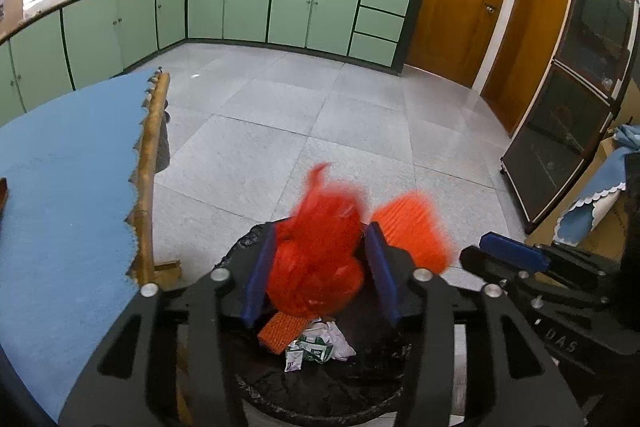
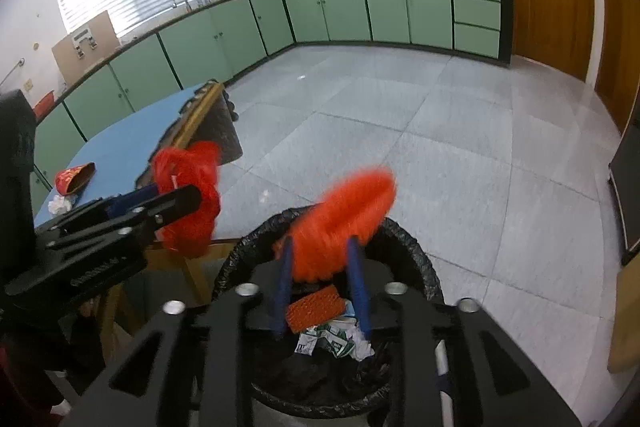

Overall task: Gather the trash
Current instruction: 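Open both grippers to drop the bag and net into the bin, then move the left gripper to the white tissue and grasp it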

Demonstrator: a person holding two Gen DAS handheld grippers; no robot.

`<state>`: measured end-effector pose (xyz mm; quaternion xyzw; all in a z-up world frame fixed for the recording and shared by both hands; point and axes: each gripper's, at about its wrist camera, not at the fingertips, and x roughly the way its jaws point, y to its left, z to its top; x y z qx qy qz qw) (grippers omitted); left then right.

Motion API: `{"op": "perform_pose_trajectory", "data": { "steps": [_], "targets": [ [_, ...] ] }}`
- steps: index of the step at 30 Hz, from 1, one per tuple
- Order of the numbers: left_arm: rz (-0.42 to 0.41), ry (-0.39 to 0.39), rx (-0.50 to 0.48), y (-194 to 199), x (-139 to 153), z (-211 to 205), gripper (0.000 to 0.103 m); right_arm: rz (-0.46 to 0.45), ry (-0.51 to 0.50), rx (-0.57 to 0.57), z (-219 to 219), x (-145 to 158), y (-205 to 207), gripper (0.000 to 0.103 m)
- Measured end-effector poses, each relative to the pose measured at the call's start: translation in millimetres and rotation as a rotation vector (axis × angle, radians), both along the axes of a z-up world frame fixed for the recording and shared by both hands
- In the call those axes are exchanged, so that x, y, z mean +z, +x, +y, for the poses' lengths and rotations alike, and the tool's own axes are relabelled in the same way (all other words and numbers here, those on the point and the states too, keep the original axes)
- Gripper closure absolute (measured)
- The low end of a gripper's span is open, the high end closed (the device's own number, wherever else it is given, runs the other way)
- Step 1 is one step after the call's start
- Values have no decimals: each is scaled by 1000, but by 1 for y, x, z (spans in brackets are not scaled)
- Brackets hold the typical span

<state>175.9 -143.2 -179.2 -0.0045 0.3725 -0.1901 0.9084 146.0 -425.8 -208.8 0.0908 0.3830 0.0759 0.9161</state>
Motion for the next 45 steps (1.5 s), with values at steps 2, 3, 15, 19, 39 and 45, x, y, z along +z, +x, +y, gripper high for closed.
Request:
{"op": "perform_pose_trajectory", "data": {
  "steps": [2, 3, 15, 19, 39, 45],
  "targets": [
    [0, -3, -5, 1, 0, 0, 45, 7, 2, -7, -3, -2, -1, 55],
    [-1, -5, -6, 0, 0, 1, 43, 7, 1, -9, -3, -2, -1, 54],
    [-88, -49, 95, -12, 47, 45, 22, -96, -53, -101, 1, 40, -23, 6],
    [-123, -47, 160, -19, 68, 75, 18, -143, -26, -102, 11, 61, -27, 6],
    [-160, 9, 479, -79, 101, 231, 15, -258, 6, 97, 148, 101, -22, 6],
    [-154, 24, 542, -86, 97, 265, 15, -280, -3, 123, 180, 99, -18, 6]
  ]
}}
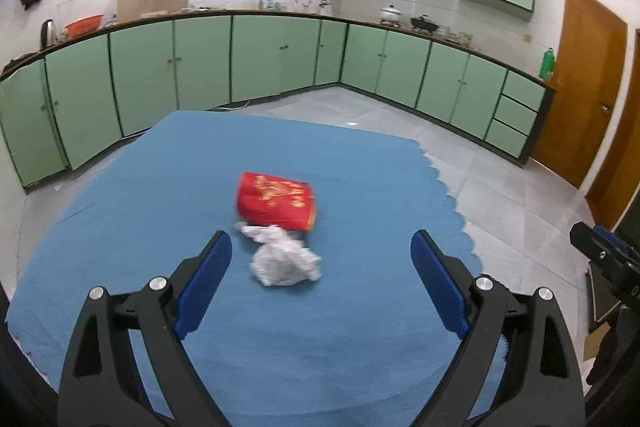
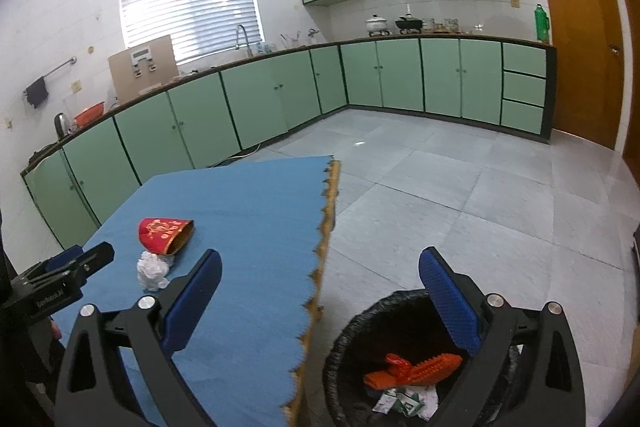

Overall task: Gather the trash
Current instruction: 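Move the left gripper to the white tissue and grasp it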

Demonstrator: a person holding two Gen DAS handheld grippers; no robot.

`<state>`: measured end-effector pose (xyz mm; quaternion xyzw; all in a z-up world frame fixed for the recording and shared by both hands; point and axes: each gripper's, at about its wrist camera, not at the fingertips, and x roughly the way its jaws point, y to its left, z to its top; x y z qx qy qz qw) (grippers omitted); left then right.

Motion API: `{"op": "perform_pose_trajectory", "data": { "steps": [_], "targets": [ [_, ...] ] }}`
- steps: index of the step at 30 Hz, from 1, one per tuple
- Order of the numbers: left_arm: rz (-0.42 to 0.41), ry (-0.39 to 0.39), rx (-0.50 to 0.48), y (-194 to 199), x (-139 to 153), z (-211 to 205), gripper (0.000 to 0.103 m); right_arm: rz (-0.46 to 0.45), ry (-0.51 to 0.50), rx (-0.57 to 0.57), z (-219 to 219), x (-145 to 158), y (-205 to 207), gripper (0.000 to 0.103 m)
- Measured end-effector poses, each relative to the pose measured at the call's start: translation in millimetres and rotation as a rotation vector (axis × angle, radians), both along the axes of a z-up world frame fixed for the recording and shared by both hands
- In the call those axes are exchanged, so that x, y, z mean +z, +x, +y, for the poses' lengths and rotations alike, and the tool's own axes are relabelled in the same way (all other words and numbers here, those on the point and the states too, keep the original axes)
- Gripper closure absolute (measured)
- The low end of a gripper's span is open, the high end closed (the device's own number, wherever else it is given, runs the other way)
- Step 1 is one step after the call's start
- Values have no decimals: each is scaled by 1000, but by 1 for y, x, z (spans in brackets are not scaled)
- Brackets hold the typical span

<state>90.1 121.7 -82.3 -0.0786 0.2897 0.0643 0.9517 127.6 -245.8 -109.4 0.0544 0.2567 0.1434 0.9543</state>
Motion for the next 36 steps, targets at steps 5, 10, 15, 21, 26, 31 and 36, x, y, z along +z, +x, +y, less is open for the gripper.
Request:
{"op": "perform_pose_trajectory", "data": {
  "steps": [5, 10, 15, 21, 26, 31, 36],
  "targets": [
    [23, 5, 29, 2, -9, 19, 15, 2, -28, 4, 23, -7, 6, 6],
    [66, -9, 47, 15, -27, 33, 15, 13, -69, 5, 40, -14, 9, 6],
    [103, -25, 50, 30, -41, 37, 15, 26, -89, 6, 46, -20, 14, 6],
    [132, -16, 44, 45, -53, 38, 15, 37, -81, 12, 49, -25, 19, 6],
    [156, -7, 42, 58, -61, 36, 15, 37, -84, 18, 49, -31, 22, 6],
    [187, -4, 38, 69, -68, 34, 23, 55, -88, 23, 52, -37, 26, 6],
    [226, -13, 19, 79, -74, 34, 46, 71, -88, 33, 52, -41, 31, 6]
  ]
}}
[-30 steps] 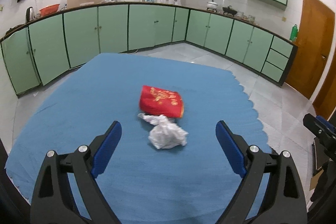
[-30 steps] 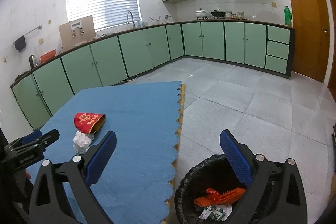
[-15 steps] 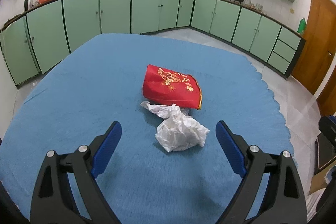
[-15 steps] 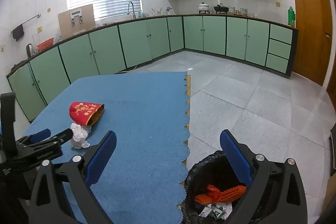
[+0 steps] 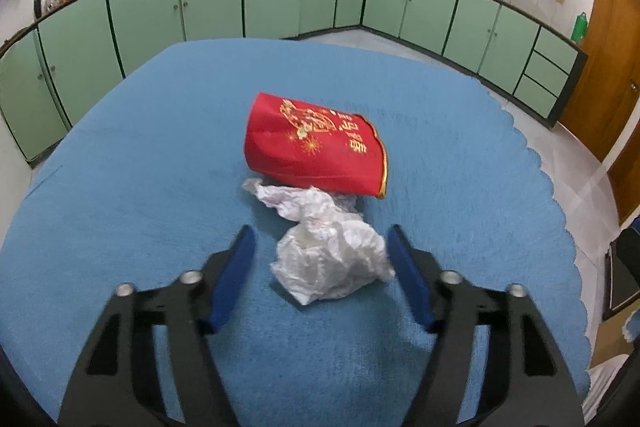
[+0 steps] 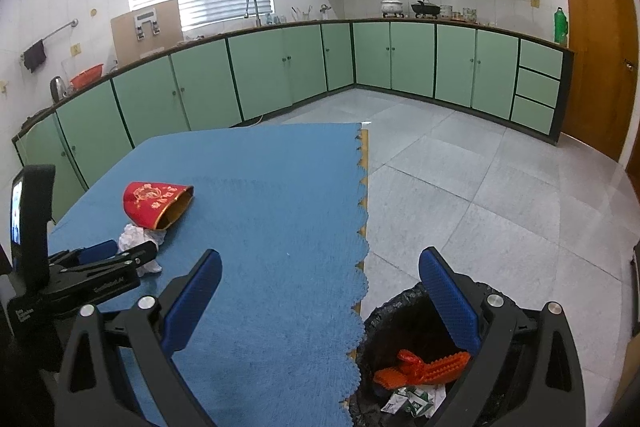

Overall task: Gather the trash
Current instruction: 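Move the left gripper to the white tissue and grasp it, then grasp the red printed paper wrapper with the right gripper while the left holds the tissue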

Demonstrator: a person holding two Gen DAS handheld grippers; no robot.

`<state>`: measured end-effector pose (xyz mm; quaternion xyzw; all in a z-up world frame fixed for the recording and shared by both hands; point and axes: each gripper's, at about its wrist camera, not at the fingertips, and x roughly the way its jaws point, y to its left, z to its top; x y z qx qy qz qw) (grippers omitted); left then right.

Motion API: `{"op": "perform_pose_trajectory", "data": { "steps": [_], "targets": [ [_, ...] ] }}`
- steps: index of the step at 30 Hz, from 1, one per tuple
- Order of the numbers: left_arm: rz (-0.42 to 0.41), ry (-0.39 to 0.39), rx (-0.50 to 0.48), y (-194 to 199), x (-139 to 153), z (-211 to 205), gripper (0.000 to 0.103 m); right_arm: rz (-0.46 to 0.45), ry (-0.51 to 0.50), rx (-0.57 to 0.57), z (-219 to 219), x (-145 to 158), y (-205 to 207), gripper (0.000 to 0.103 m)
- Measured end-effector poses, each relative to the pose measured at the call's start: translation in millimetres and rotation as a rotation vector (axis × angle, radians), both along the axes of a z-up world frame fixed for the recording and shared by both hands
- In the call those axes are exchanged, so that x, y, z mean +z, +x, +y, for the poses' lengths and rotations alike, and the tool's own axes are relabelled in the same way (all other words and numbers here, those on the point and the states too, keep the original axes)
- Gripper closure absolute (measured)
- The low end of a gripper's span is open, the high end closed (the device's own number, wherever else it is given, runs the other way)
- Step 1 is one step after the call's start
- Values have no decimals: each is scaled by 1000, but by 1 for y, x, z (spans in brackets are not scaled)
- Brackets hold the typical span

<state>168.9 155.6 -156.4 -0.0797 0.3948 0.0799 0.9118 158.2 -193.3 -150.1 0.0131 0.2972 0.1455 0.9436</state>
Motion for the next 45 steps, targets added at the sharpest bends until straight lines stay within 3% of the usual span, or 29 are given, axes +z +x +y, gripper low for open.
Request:
{"op": "perform_pose_trajectory", "data": {
  "steps": [4, 10, 19, 33, 45],
  "targets": [
    [7, -17, -1, 0, -2, 1, 67, 12, 4, 16, 4, -3, 1, 6],
    [-31, -23, 31, -12, 6, 11, 76, 11, 1, 29, 12, -2, 3, 6],
    [-92, -1, 115, -42, 29, 56, 78, -3, 8, 64, 49, 4, 9, 6],
    [-104, 26, 202, -52, 40, 115, 78, 28, 3, 156, 161, -4, 34, 6],
    [-93, 27, 230, -51, 35, 142, 78, 77, -3, 130, 199, -19, 47, 6]
  ]
}}
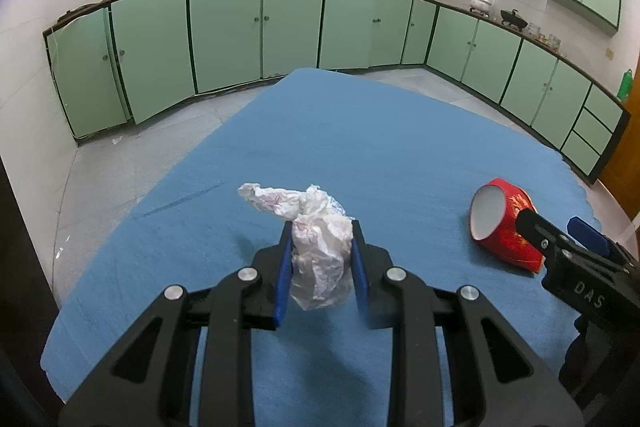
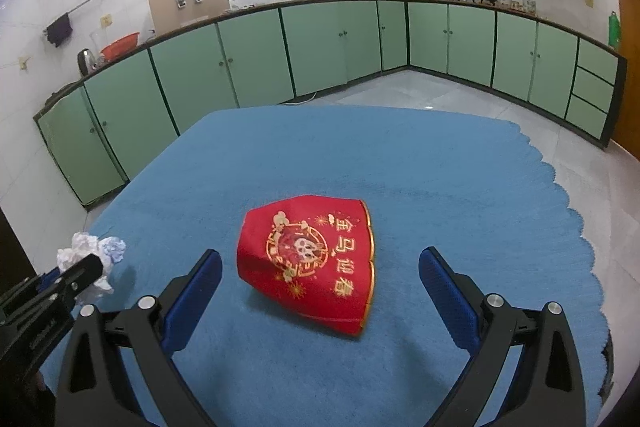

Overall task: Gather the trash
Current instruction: 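Grasp the red printed paper wrapper with the right gripper while the left holds the tissue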

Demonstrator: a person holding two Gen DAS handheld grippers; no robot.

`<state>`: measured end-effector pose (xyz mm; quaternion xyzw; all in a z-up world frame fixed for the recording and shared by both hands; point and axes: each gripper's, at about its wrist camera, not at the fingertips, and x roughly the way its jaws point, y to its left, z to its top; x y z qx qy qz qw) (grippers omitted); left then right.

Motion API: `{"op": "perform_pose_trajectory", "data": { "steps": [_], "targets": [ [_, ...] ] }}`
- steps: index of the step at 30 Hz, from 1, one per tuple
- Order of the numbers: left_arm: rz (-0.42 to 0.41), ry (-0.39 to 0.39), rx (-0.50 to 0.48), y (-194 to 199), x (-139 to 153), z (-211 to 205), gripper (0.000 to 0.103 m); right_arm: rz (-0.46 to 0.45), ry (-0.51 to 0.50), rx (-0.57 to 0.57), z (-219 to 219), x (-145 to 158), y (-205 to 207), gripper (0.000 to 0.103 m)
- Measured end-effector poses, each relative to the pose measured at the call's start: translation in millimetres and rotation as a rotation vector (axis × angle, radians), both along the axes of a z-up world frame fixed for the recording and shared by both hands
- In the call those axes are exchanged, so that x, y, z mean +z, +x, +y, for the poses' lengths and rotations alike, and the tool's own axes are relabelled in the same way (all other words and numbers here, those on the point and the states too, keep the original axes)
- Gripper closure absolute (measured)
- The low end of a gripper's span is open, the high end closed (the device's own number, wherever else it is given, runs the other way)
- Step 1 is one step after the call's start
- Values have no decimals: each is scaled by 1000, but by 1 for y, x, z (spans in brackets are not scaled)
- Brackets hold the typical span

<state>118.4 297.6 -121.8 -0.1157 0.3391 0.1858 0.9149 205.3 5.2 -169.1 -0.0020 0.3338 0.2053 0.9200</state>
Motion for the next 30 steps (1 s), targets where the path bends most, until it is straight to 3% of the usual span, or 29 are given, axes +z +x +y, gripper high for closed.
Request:
{"op": "perform_pose_trajectory", "data": {
  "steps": [13, 18, 30],
  "targets": [
    [-1, -13, 2, 0, -4, -1, 78, 83, -28, -11, 17, -14, 27, 6],
    [6, -18, -6, 1, -8, 1, 78, 118, -11, 25, 19, -18, 31, 20],
    [15, -27, -19, 7, -8, 3, 78, 66, 11, 62, 3, -4, 10, 21]
  ]
}}
